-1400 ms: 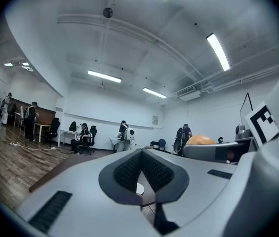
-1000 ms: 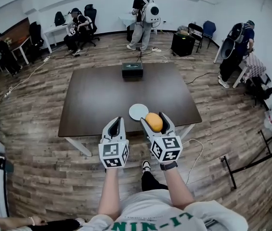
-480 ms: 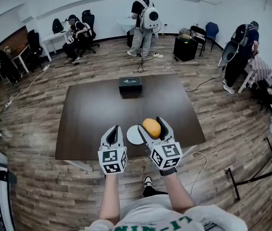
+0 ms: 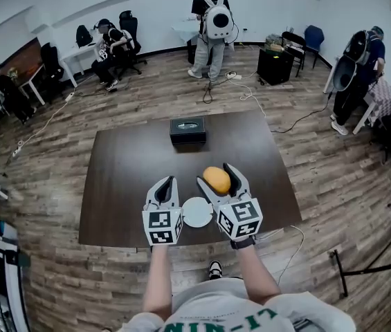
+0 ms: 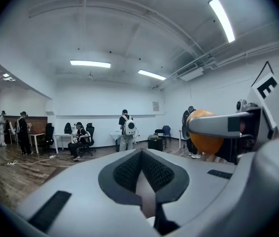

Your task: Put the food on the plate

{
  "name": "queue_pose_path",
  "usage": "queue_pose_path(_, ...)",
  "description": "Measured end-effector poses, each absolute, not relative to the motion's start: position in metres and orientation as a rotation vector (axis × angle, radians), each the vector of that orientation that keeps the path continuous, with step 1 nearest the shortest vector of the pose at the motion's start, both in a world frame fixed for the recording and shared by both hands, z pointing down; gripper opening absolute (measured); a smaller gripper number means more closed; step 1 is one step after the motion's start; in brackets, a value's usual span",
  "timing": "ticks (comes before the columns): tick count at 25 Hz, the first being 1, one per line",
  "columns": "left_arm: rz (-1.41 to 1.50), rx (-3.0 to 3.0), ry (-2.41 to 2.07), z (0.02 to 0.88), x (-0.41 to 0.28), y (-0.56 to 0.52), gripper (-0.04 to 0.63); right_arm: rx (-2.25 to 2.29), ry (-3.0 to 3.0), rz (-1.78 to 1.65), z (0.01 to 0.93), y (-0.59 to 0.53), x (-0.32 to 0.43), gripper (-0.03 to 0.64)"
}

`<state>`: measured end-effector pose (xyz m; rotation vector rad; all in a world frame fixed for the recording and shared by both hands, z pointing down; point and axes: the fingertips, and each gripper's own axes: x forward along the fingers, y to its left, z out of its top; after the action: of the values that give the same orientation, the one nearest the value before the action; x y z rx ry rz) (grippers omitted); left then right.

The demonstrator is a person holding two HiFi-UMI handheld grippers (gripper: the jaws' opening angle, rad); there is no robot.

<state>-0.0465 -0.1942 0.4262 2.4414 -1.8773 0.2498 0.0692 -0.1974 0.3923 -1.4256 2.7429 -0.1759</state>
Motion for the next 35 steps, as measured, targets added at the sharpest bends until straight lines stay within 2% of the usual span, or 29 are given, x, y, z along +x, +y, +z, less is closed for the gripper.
queue_pose_path(15,0.123,2.435,-1.869,0.431,-0.071,-0.293,0.012,-1.59,2.866,-0.266,0.439,-0.299,0.054,0.374)
queue_pose_path(21,0.151,2.462,-1.78,0.444,-0.079,-0.319,0.012,-1.594,2.912,-0.28,0.459,-0.32,0.029,0.374)
queue_pose_path(35,0.156,2.408,-1.764,0.48,-0.11,-0.336,0.012,-1.591,3.015,-0.568,0.56,-0.328,-0.007,0.374)
